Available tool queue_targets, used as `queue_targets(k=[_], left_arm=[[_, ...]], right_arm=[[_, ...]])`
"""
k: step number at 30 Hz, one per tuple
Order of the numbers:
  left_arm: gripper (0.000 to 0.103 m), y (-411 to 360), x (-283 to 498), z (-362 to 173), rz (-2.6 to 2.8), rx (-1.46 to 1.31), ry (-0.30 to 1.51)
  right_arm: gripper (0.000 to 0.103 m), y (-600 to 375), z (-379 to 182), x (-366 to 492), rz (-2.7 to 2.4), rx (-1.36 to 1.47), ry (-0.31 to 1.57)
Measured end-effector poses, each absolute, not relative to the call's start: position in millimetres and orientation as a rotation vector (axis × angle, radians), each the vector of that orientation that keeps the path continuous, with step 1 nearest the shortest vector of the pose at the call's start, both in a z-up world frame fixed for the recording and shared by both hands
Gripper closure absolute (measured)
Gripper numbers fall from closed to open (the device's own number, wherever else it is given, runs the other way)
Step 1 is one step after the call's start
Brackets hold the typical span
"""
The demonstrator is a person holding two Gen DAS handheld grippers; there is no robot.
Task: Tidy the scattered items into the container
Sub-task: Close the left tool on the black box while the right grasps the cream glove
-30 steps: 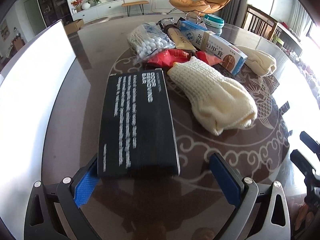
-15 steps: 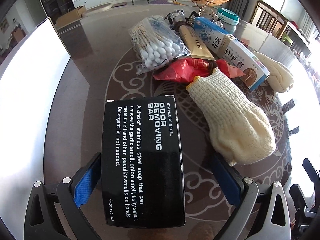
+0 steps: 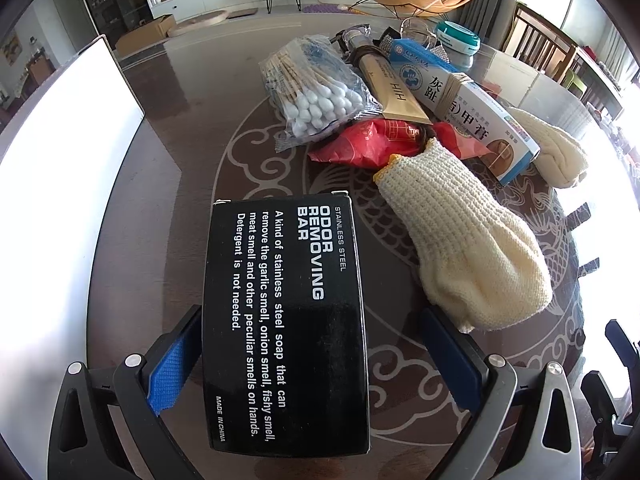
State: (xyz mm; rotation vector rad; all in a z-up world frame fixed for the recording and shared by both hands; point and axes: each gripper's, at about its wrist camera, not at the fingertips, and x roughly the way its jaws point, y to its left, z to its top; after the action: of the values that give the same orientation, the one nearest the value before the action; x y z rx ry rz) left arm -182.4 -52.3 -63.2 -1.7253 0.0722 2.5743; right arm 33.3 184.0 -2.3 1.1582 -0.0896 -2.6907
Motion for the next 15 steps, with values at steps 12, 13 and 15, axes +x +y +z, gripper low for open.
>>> queue_targets(k=[12,13,15], left_arm=[[0.020,-53.5,-173.4,-52.9,2.582,-1.705,0.080],[0.034,-54.5,-170.7,-50.2,2.594,-1.699,0.076],[0.044,-57.8,-167.0,-45.9,2.612,-1.693,0.056]], right_arm=[[0.028,186.3,-2.8,33.0,-2.676,1.156,-0.115],[0.028,186.7,-2.8,32.9,-2.674,1.156,-0.118],[0.028,186.7,-2.5,32.9,-2.673,1.156,-0.121]])
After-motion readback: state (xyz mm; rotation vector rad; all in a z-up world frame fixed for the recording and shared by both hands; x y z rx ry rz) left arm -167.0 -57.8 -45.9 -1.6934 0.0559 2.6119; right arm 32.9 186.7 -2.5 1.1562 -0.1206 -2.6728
